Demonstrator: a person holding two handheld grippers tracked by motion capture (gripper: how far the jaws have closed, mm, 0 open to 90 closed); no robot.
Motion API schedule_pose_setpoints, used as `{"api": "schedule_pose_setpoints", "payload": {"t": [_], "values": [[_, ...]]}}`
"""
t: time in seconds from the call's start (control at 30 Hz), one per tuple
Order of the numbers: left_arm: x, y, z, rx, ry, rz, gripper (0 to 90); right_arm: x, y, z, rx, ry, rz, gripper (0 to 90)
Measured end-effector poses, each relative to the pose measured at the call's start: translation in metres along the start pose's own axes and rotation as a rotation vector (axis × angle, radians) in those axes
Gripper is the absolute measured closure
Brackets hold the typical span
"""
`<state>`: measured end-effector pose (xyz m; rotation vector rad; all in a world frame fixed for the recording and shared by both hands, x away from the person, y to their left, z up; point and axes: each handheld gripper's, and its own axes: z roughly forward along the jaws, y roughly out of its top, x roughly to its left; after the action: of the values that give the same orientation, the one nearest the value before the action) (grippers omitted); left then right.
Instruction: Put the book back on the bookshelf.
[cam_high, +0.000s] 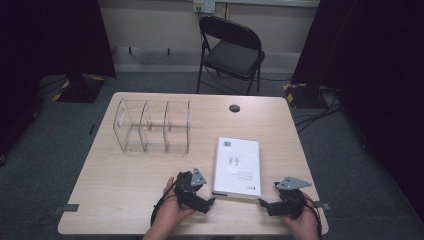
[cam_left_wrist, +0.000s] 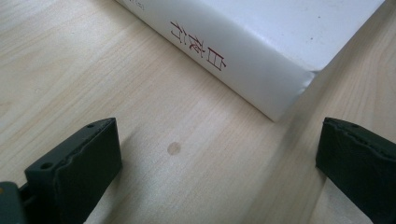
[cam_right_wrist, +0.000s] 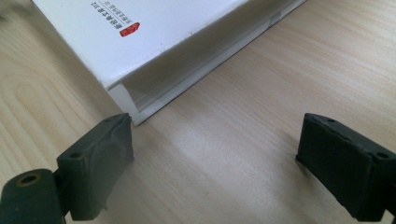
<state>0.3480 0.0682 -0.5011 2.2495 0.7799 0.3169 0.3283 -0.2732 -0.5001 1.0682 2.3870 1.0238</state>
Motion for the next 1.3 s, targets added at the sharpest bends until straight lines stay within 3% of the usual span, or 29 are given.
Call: {"api": "schedule_pose_setpoints", "payload": {"t": [0.2, 0.27, 0.37, 0.5, 0.53, 0.6, 0.83, 0.9, 0.97, 1.0, 1.1, 1.2, 1.3], "values": [[0.0, 0.002, 0.003, -0.001, -0.007, 0.012, 0.0, 0.0, 0.0, -0.001, -0.009, 0.023, -0.021, 15.9], [-0.001, 0.003, 0.003, 0.0, -0.014, 0.011, 0.0, 0.003, 0.001, -0.003, -0.001, 0.024, -0.021, 24.3], [0.0, 0.004, 0.003, 0.008, -0.014, 0.025, 0.0, 0.009, 0.003, -0.004, -0.007, 0.045, -0.03, 25.2], [0.0, 0.004, 0.004, 0.0, -0.019, 0.023, 0.0, 0.015, 0.01, -0.005, -0.027, 0.054, -0.058, 25.8], [-0.002, 0.004, 0.005, -0.012, -0.021, 0.004, 0.0, 0.016, 0.011, -0.004, -0.036, 0.06, -0.056, 26.1], [-0.001, 0.005, 0.006, -0.008, -0.022, 0.014, 0.0, 0.018, 0.014, -0.002, -0.044, 0.064, -0.062, 27.0], [-0.002, 0.005, 0.007, -0.018, -0.022, 0.008, 0.0, 0.022, 0.02, 0.009, 0.0, 0.094, -0.09, 29.4], [-0.002, 0.005, 0.007, -0.019, -0.022, 0.007, 0.0, 0.026, 0.023, 0.01, -0.003, 0.094, -0.109, 31.2], [0.001, 0.008, 0.007, 0.0, -0.034, 0.037, 0.0, 0.031, 0.026, 0.012, 0.001, 0.09, -0.127, 31.0], [0.0, 0.008, 0.008, -0.005, -0.036, 0.031, 0.0, 0.033, 0.027, 0.013, 0.012, 0.068, -0.138, 31.0], [0.0, 0.008, 0.008, -0.005, -0.036, 0.033, 0.0, 0.035, 0.028, 0.013, 0.016, 0.048, -0.138, 34.0], [0.0, 0.008, 0.009, -0.005, -0.039, 0.037, 0.0, 0.032, 0.026, 0.013, 0.007, 0.056, -0.094, 36.7], [-0.001, 0.009, 0.01, -0.005, -0.052, 0.047, 0.0, 0.032, 0.024, 0.016, 0.002, 0.05, -0.086, 37.2]]}}
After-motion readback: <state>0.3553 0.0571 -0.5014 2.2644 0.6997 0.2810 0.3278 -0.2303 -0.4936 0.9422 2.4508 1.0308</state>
